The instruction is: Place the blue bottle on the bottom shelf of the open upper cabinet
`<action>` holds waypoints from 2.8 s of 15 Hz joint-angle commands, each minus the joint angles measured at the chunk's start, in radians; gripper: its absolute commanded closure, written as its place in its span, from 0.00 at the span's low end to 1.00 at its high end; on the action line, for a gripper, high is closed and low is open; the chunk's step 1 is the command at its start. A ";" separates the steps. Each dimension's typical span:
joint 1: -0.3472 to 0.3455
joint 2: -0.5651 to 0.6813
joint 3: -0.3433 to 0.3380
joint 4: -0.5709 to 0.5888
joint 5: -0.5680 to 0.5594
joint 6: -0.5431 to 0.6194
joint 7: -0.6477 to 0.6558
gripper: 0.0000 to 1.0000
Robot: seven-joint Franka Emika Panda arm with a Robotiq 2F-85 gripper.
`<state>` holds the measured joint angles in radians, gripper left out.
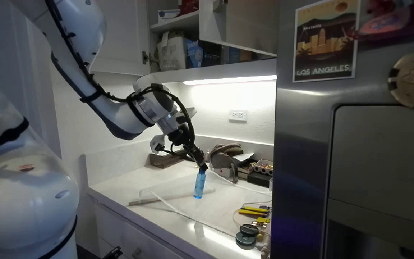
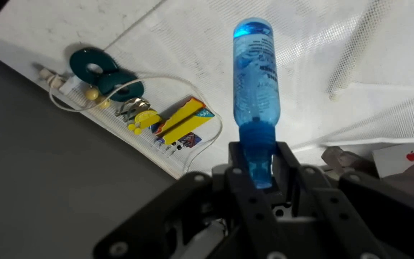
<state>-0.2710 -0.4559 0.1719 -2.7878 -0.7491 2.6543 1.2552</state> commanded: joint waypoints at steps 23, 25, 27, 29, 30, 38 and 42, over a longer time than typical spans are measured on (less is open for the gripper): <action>-0.126 0.151 0.227 0.001 -0.545 -0.096 0.890 0.94; -0.128 0.164 0.226 0.003 -0.546 -0.096 0.890 0.94; -0.129 0.169 0.226 0.007 -0.544 -0.098 0.888 0.94; -0.129 0.171 0.227 0.009 -0.539 -0.100 0.885 0.94; -0.129 0.173 0.225 0.009 -0.536 -0.098 0.880 0.94; -0.133 0.191 0.216 0.010 -0.525 -0.092 0.861 0.05; -0.131 0.208 0.176 0.016 -0.497 -0.030 0.747 0.00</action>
<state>-0.3982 -0.2619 0.3756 -2.7822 -1.2694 2.5783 2.0832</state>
